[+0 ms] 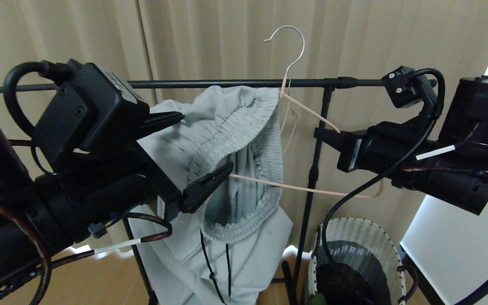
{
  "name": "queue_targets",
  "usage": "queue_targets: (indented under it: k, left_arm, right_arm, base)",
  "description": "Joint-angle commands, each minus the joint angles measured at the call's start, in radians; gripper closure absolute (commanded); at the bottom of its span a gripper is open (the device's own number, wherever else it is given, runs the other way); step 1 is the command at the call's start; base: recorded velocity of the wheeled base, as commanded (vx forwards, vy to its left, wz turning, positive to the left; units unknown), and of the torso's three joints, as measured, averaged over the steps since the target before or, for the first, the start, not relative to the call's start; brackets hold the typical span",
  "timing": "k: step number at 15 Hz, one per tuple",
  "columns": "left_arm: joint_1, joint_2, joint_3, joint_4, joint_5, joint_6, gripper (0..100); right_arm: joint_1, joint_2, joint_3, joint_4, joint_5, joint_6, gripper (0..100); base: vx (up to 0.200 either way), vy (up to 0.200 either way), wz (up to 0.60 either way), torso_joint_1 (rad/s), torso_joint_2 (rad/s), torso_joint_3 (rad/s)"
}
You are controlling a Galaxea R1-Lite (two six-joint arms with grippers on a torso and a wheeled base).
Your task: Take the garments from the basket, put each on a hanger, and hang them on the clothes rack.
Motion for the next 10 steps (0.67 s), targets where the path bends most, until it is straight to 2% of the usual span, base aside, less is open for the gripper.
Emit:
queue_targets:
  k: [1, 2, 7, 9, 10]
  left_arm:
    - [0.015, -0.026, 0.010, 0.002, 0.003, 0.001, 0]
    - [0.056, -0.053, 0.042, 0.004, 0.002, 0.000, 0]
    - [0.079, -0.134, 0.091, 0.002, -0.003, -0.002, 0]
    - [0.101, -0.142, 0.065, 0.004, -0.011, 0.000, 0]
    - [0.101, -0.127, 0.006, 0.018, -0.023, 0.000, 0]
  right_arm:
    - [-0.014, -0.001, 0.003, 0.005, 0.001, -0.009, 100]
    - [-0.027, -0.004, 0.000, 0.003, 0.003, -0.020, 100]
    - [-0.027, -0.028, 0.017, 0.005, 0.001, -0.027, 100]
    - [-0.027, -0.053, 0.054, 0.005, 0.004, -0.072, 100]
    - [-0.027, -0.057, 0.077, 0.003, 0.003, -0.112, 100]
  base:
    - [0.000, 0.000, 0.00, 0.000, 0.00, 0.000]
    - [0.000, 0.000, 0.00, 0.000, 0.00, 0.000]
    - [0.000, 0.000, 0.00, 0.000, 0.00, 0.000]
    - [0.000, 0.000, 0.00, 0.000, 0.00, 0.000]
    - [0.000, 0.000, 0.00, 0.000, 0.00, 0.000]
